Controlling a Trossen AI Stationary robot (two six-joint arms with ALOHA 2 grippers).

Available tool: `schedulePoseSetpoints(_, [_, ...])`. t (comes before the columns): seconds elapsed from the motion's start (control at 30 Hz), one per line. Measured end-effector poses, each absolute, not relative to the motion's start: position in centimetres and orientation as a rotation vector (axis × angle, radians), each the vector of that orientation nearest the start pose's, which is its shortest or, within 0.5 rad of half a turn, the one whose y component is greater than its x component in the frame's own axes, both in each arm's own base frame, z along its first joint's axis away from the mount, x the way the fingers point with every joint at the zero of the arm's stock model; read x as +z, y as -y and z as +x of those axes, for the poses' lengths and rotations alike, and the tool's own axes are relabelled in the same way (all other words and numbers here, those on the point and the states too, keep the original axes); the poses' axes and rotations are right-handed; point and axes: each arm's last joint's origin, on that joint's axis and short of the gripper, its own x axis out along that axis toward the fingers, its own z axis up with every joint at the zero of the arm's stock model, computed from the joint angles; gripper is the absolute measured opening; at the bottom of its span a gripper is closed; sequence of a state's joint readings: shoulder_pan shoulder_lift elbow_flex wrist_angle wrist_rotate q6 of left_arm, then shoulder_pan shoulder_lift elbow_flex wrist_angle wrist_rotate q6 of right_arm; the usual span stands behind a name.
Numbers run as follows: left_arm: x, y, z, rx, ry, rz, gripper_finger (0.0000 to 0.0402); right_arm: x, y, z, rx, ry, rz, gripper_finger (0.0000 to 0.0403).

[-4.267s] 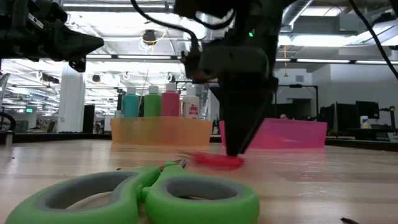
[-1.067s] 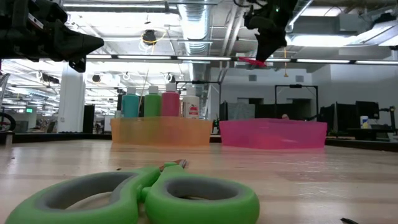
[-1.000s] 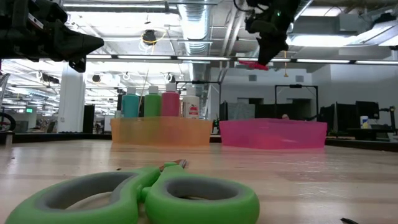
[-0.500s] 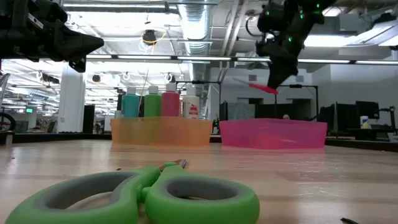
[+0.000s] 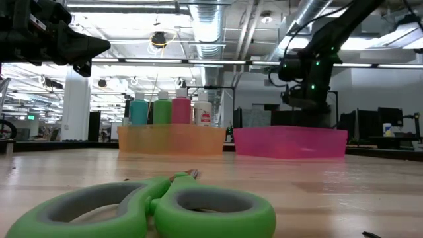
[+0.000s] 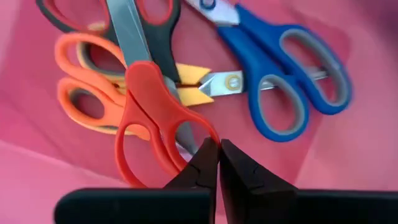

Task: Pick & Place Paint Supplies
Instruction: Put the red scissors into the pink bin

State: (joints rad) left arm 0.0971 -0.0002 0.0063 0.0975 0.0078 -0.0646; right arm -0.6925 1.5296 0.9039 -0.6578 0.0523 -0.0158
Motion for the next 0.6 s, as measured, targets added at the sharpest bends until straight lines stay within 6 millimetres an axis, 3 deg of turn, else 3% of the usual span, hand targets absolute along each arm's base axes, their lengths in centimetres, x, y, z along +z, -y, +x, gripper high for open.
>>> schedulePoseSetpoints(0.4, [17.5, -0.9, 9.6, 0.086, 0.107, -0.059, 0.0001, 15.2, 18.4, 21.0, -0.605, -1.342, 0.414, 0.0006])
schedulePoseSetpoints(0.6, [17.5, -0.9, 9.6, 0.086, 0.107, -0.059, 0.0001, 16.0, 18.2, 20.9, -0.612, -1.322, 0.395, 0.0061])
